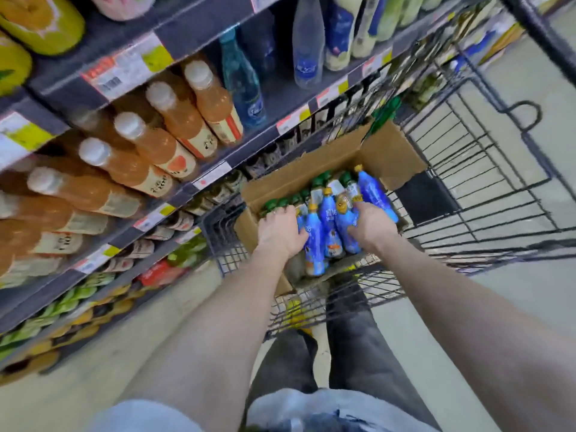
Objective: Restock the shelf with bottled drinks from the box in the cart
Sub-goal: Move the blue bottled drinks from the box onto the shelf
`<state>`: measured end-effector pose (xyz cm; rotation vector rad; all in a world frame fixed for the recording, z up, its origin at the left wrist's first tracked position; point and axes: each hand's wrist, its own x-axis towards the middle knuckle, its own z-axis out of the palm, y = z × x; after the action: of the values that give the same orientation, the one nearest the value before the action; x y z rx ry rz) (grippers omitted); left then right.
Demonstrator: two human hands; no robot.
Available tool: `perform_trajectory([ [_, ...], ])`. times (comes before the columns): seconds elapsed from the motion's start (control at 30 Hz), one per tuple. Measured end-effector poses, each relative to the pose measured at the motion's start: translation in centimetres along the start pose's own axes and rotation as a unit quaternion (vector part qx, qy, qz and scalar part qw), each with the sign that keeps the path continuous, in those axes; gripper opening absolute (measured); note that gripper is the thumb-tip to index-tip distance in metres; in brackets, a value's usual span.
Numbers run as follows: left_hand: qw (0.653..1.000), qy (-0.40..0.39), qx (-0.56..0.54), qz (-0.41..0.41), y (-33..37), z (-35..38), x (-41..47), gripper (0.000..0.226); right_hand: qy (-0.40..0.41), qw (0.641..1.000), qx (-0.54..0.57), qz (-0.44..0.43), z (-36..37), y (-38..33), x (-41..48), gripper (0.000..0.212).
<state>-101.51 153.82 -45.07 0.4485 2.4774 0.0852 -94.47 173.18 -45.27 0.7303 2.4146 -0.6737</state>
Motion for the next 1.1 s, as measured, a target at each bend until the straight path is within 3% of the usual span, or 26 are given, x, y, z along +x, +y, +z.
perform_trajectory([
  [0.17,0.997,-0.042,-0.033,-0.060,1.8,2.8,3.4,0.057,-0.069,0.997,-0.023,0.000,0.9,2.3,5.3,0.052],
  [0.4,0.983,-0.085,-0.107,-0.126,3.8,6.4,7.9,0.067,-0.122,0.990,-0.028,-0.065,4.8,5.0,10.3,0.075],
  [0.5,0.966,-0.114,-0.160,-0.165,4.2,8.5,8.9,0.072,-0.110,0.987,-0.064,-0.096,6.6,5.7,11.3,0.090],
  [0.6,0.965,-0.121,-0.146,-0.181,4.0,10.7,9.7,0.074,-0.100,0.978,-0.123,-0.135,8.3,7.0,11.9,0.100],
  [0.7,0.960,-0.136,-0.136,-0.203,3.2,12.3,10.6,0.094,-0.067,0.971,-0.159,-0.166,9.2,7.9,12.6,0.097],
  [0.8,0.944,-0.148,-0.175,-0.237,3.4,13.8,10.7,0.112,-0.071,0.977,-0.107,-0.169,8.8,8.2,13.1,0.098],
  [0.93,0.893,-0.070,-0.314,-0.314,4.2,15.8,10.1,0.091,-0.077,0.986,-0.080,-0.127,8.3,8.0,13.2,0.100],
  [1.1,0.868,-0.015,-0.393,-0.304,3.5,16.6,9.0,0.069,-0.056,0.994,-0.010,-0.099,8.1,7.4,12.4,0.080],
])
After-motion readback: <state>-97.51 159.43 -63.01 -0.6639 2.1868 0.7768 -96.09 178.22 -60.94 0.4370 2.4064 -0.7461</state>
